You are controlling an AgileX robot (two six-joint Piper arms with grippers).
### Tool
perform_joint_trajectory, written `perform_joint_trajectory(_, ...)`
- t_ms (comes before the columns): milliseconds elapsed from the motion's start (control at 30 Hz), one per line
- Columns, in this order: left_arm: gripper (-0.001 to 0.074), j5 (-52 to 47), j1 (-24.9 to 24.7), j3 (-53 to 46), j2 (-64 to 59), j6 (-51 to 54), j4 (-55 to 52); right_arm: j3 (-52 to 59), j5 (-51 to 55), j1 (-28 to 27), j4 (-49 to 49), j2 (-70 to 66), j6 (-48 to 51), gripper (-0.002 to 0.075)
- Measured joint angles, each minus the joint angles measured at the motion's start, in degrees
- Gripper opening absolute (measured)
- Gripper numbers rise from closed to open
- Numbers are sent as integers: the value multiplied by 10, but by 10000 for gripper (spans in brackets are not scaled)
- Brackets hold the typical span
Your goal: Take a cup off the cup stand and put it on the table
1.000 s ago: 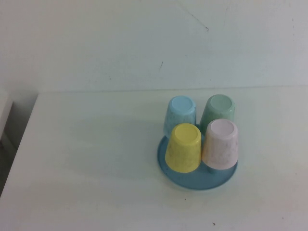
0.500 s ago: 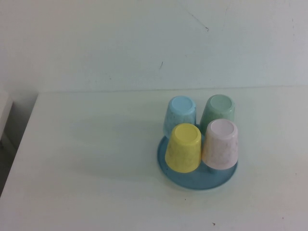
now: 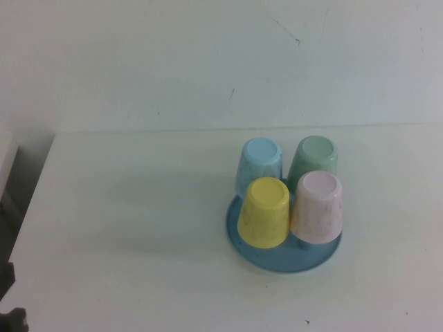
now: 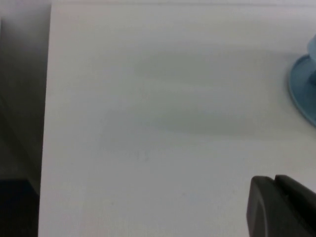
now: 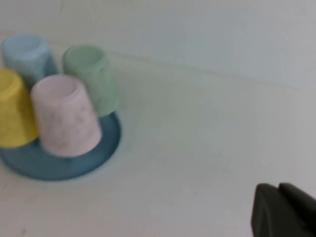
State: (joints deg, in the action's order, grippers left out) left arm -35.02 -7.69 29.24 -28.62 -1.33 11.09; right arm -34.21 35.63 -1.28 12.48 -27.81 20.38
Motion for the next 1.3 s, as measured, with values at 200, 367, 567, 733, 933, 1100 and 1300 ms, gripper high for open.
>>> perform_joint_trajectory(200, -3, 4, 0, 0, -54, 27, -1, -42, 85, 0, 136, -148, 169, -3)
perform_joint_trajectory(367, -3, 37, 0, 0, -55, 69, 7, -48, 90, 0, 178, -253, 274, -3)
perform_joint_trajectory(567, -3, 79, 0, -29, -55, 86, 33, -54, 87, 0, 185, -325, 340, -3)
perform_joint_trajectory(733, -3, 93, 0, -41, -41, 105, 70, -88, 88, 0, 186, -369, 365, -3)
perform_joint_trajectory(933, -3, 63, 0, -41, 8, 170, 80, -151, 107, 32, 166, -417, 392, -3)
perform_joint_trajectory(1100, -3, 51, 0, -41, 42, 210, 84, -206, 112, 84, 136, -456, 401, -3)
perform_joint_trajectory(1300, -3, 48, 0, -42, 50, 225, 96, -289, 137, 134, 105, -521, 410, 18)
